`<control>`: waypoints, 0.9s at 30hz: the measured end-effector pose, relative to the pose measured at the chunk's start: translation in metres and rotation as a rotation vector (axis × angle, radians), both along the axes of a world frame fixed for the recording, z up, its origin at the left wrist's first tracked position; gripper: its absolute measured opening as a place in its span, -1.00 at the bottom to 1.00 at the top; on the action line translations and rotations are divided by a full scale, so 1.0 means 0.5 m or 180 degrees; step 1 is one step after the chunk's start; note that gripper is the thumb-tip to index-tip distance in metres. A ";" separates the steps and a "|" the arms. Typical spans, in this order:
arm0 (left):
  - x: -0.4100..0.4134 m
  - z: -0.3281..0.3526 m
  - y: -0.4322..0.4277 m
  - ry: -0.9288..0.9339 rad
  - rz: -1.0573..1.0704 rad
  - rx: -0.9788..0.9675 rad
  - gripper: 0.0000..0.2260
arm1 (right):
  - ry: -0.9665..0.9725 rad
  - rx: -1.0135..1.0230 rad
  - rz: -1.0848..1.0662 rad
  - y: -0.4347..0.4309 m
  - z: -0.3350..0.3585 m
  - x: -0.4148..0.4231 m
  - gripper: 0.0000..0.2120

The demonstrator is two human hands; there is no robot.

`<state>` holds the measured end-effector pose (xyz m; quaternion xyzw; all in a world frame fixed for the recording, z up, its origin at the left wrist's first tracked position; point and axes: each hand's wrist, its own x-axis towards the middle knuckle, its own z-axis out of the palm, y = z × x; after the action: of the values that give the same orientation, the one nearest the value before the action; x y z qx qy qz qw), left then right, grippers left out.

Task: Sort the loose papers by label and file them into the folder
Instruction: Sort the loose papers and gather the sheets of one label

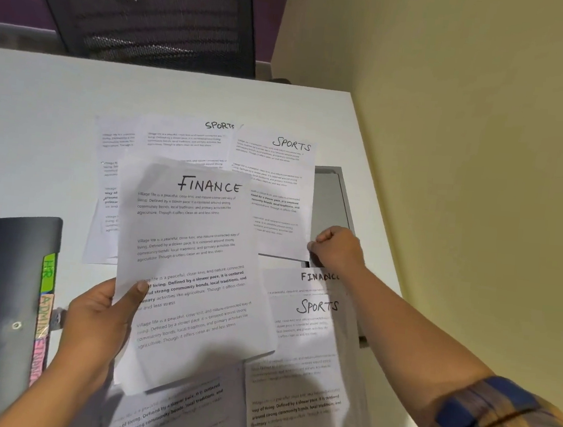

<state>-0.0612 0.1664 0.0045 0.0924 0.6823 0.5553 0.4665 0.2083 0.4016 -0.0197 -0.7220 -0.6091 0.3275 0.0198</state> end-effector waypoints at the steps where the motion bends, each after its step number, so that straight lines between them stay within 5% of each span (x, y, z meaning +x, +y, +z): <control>1: 0.001 0.000 -0.001 -0.0012 -0.0005 -0.0006 -0.88 | -0.0193 -0.0038 0.0187 -0.007 0.007 0.022 -0.84; 6: 0.011 0.001 -0.004 0.0063 -0.0109 -0.0075 -0.89 | -0.1148 -0.0295 0.1103 -0.053 0.017 0.098 -0.83; 14: 0.024 0.049 -0.037 0.0296 -0.0153 -0.0151 -0.88 | -0.0925 0.0024 0.0959 -0.084 0.061 0.124 -0.91; 17: 0.039 0.073 -0.058 0.0363 -0.0114 -0.0125 -0.89 | -0.1187 -0.0080 0.1019 -0.119 0.043 0.136 -0.70; 27: 0.066 0.100 -0.122 0.0429 -0.0045 -0.0010 -0.84 | -0.0169 0.0411 0.0188 -0.139 0.064 0.171 -0.87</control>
<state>-0.0281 0.1055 0.0545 0.1336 0.7124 0.5434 0.4235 0.2936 0.3319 0.0121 -0.7094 -0.6503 0.2687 0.0405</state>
